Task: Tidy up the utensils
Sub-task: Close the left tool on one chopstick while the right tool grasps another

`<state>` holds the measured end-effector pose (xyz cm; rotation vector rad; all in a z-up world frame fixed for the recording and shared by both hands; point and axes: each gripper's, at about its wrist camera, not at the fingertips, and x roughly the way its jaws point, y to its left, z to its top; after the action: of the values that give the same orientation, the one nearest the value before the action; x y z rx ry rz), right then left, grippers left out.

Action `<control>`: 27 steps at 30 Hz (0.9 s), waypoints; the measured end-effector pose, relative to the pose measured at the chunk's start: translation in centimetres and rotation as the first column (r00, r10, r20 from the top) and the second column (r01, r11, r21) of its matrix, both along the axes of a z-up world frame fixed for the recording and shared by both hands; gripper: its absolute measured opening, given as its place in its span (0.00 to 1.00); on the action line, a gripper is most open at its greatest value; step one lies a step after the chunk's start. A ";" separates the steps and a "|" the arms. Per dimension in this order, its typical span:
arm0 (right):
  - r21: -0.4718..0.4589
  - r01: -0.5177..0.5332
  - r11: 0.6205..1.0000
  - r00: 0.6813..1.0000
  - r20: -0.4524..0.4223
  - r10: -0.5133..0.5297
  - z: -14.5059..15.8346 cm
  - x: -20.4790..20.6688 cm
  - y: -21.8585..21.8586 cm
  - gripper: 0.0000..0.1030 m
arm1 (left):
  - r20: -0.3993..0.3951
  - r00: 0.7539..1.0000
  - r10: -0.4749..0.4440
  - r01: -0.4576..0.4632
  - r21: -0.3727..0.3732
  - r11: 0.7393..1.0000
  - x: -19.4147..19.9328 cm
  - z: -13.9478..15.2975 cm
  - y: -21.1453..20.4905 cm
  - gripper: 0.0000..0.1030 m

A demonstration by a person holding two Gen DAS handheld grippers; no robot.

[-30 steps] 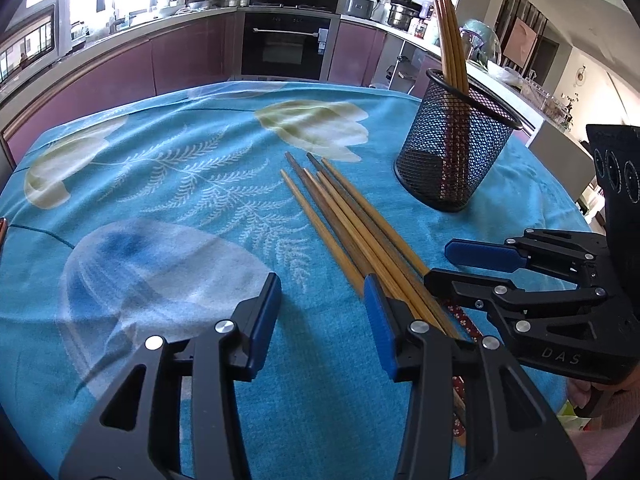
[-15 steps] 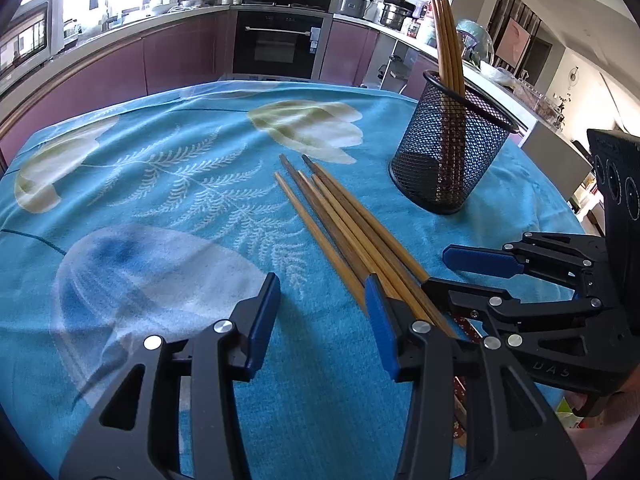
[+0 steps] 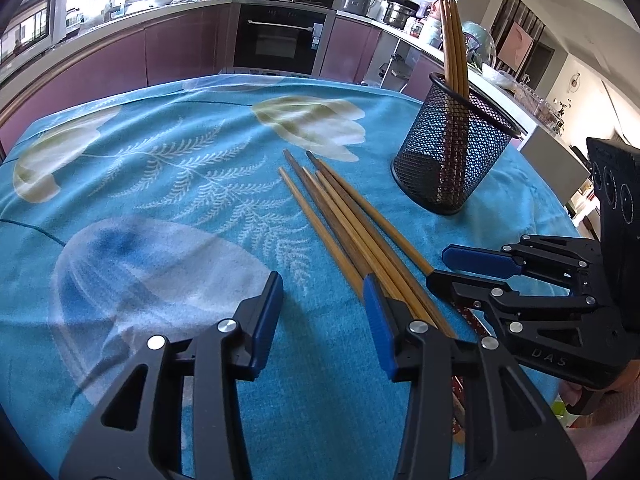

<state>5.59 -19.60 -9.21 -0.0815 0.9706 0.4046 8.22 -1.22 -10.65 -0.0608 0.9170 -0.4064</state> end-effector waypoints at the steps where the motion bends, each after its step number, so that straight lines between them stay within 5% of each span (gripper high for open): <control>1: 0.002 -0.001 1.000 1.000 0.000 0.001 0.0 0.0 0.0 0.22 | -0.005 1.000 0.003 -0.003 -0.006 1.000 0.1 0.0 0.1 0.40; 9: 0.029 -0.003 1.000 1.000 0.002 0.003 0.1 0.4 -0.1 0.24 | -0.043 0.999 0.016 -0.018 -0.038 0.999 0.5 0.2 0.2 0.43; 17: 0.045 -0.013 0.999 1.000 0.010 0.013 0.0 0.3 -0.2 0.24 | -0.007 1.000 -0.004 0.005 0.101 0.995 0.6 0.2 -1.7 0.43; 21: 0.042 -0.014 0.999 1.000 0.015 0.014 -0.1 0.3 -0.2 0.22 | -0.002 1.000 -0.006 0.007 0.143 0.990 0.7 0.3 -1.7 0.34; 27: 0.041 -0.009 0.999 1.000 0.007 0.009 0.0 0.4 -0.4 0.19 | -0.021 1.000 -0.016 0.018 0.105 0.994 0.9 0.4 -0.5 0.25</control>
<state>6.03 -20.02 -9.26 -0.0500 0.9549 0.4319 9.16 -1.74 -10.26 0.0399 0.9578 -0.3733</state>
